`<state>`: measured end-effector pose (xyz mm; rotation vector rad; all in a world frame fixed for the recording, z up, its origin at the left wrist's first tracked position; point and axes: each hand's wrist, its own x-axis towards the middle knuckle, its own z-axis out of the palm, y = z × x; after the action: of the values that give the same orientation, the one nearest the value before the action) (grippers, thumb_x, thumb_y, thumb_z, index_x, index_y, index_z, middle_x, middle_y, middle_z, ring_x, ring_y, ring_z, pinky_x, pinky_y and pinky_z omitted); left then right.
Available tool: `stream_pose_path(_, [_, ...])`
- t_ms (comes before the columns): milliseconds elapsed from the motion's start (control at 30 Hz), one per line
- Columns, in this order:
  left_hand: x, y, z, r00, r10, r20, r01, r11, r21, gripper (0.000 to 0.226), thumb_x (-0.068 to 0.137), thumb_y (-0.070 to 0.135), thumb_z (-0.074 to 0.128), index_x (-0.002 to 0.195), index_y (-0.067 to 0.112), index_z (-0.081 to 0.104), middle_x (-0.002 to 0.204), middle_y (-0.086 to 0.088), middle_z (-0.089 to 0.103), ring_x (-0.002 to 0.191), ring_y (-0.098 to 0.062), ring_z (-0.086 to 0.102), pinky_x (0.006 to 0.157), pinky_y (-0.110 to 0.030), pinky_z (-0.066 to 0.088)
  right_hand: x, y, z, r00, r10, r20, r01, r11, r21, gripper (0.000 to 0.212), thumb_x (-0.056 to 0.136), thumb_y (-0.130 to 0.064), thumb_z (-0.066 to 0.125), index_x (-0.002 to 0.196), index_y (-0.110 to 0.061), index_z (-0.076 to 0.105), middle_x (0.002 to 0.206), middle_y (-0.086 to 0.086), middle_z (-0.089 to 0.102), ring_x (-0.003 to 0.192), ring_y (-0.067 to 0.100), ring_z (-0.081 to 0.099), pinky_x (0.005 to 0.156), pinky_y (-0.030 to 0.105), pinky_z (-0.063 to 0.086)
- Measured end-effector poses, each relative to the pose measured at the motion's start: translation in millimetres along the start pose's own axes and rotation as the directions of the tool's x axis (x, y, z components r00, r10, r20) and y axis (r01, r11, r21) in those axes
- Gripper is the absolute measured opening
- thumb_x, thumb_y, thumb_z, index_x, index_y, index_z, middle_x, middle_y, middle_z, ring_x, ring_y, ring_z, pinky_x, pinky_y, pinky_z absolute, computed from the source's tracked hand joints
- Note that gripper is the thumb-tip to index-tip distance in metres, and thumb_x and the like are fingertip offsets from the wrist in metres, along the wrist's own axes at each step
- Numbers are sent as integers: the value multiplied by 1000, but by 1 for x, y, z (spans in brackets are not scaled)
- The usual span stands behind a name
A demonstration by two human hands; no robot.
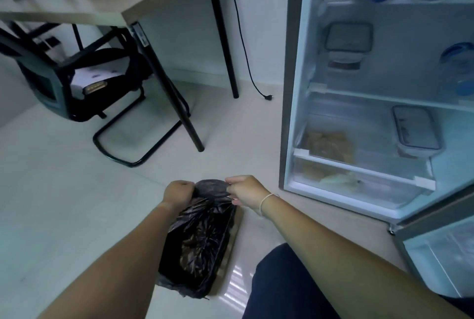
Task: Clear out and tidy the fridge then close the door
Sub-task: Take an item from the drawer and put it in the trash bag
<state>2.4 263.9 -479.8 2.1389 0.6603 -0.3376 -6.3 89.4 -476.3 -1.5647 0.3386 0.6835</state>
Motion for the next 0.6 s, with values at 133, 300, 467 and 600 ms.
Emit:
stream_pose_path(133, [2,-4,-23,998,-24,-66,25,1000,2,25,88,8,48,63,7,55,58,-12,44,72,-24,37,70,-32,33,13,-1,9,992,-122,-31,116,981,-155,42,86,-2,47,126,-8,59,91,-2,54,75,8,49,73,14,40])
stream_pose_path(300, [4,14,-19,999,39,-38,-38,999,19,34,89,11,46,56,22,42,76,-13,44,76,-23,37,71,-32,35,20,1,-24,982,-128,-139,107,983,-151,40,87,-5,44,123,-10,61,98,1,52,92,15,48,90,27,44])
stream_pose_path(467, [-2,52,20,982,171,76,-173,985,25,16,88,11,44,74,16,45,69,-11,37,74,-22,32,68,-31,29,16,7,-79,959,-116,-259,85,988,-129,38,85,-6,46,118,-11,64,88,-3,55,83,14,50,80,24,46])
stream_pose_path(600, [-11,94,63,950,263,167,-269,963,16,16,92,14,44,80,19,55,72,-9,47,75,-22,41,70,-31,37,3,11,-132,916,-117,-385,64,987,-148,36,85,-5,44,112,-7,68,87,2,54,81,18,48,74,28,45])
